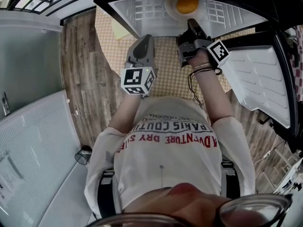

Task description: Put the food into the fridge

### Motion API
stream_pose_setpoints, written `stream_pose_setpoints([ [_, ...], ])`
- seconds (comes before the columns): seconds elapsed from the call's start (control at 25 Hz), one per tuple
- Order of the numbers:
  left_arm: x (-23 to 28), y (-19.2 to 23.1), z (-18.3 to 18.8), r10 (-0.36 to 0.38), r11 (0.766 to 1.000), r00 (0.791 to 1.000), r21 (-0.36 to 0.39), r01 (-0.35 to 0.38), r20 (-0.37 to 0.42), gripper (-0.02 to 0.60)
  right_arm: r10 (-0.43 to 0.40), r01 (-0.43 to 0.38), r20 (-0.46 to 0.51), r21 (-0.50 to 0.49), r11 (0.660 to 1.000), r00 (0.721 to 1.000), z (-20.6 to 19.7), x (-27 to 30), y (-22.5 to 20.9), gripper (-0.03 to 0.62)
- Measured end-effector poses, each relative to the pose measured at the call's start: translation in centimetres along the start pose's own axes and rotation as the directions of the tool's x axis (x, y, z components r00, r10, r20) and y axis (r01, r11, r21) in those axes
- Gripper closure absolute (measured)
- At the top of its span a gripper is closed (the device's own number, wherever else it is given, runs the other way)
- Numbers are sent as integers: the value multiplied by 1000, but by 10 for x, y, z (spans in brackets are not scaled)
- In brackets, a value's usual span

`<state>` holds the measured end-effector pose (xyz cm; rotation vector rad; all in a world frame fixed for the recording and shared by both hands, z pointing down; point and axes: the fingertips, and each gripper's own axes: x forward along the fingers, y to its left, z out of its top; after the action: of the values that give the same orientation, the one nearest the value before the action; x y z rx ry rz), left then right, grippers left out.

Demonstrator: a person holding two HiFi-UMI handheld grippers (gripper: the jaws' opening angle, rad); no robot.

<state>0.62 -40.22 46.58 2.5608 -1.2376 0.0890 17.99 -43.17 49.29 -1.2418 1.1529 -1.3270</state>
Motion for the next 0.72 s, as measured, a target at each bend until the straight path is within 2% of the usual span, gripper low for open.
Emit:
stream_pose_setpoints([
  [0.48, 8, 0, -3, 5, 1000, 1000, -2, -5, -7, 554, 0, 0, 8, 7, 1000, 1000, 0, 9, 1, 563],
  [0.6, 9, -2, -3, 0, 1000, 1000, 0, 0, -8, 554, 13, -13, 9, -23, 1000, 1000, 1, 9, 6, 562],
  [0.64, 9, -3, -3, 0, 1000, 1000, 1, 0, -9, 554, 23, -22, 10, -44, 999, 1000, 1, 8, 9, 553],
  [0.72, 9, -3, -4, -2, 1000, 1000, 1, 2, -12, 554, 43, -42, 11, -90, 995, 999, 1, 8, 17, 482],
])
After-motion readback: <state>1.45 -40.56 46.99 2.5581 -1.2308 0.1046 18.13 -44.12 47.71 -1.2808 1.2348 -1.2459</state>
